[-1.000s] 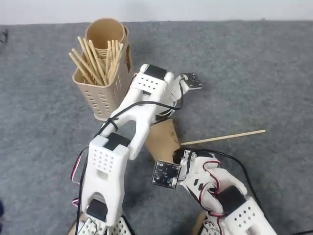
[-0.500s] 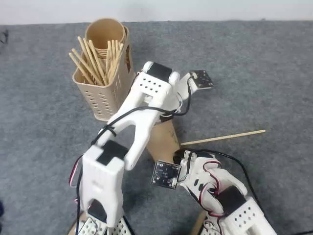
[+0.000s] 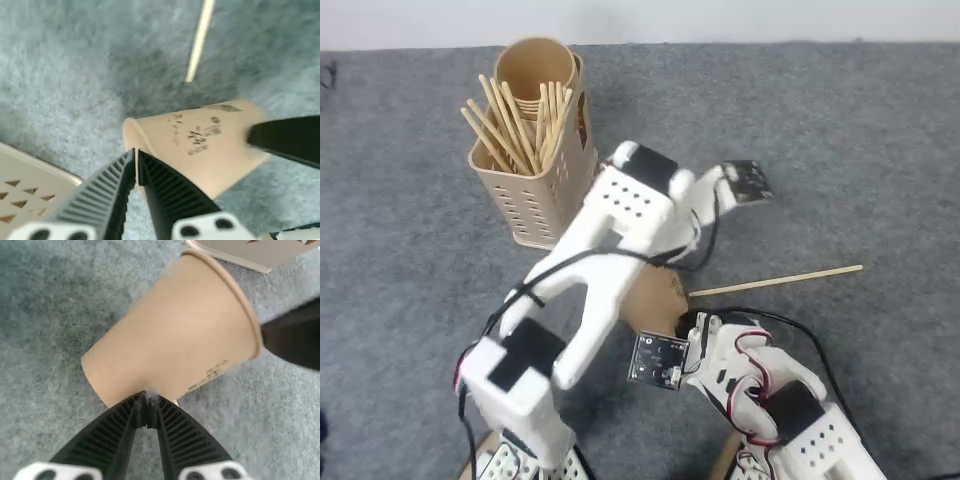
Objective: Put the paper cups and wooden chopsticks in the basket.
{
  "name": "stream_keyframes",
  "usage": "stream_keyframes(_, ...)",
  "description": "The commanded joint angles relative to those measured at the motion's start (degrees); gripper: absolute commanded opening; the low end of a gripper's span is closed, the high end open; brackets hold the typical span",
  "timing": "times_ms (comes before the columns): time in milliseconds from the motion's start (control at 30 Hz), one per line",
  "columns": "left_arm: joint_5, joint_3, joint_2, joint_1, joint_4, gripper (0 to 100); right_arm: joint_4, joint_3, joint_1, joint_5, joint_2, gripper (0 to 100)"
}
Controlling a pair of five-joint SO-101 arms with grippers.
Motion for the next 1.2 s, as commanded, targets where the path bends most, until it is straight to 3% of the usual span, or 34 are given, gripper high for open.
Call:
stream_keyframes(0,3.3,1.0,-3.6,5.7,1.8,1,2.6,2.1,0.8,0.4,0.0,0.8)
stream_keyframes(167,6.8,1.2,-3.6,9.1,1.8,1,7.4,2.0,0.9,5.2,-0.1,0.8)
stream_keyframes(400,11.2,1.5,-3.9,10.8,2.0,1,9.0,-1.1,2.9,5.3,-0.1,0.8)
stream_keyframes(700,11.7,8.1,-4.2,10.8,2.0,1,8.6,-2.1,4.3,9.1,-0.1,0.8)
stream_keyframes(1000,11.3,6.1,-11.8,10.6,2.0,1,13.1,-10.5,4.1,9.0,-0.1,0.8)
stream_keyframes(1167,11.3,5.5,-16.0,9.8,2.0,1,19.5,-19.3,-2.3,9.0,-0.1,0.8)
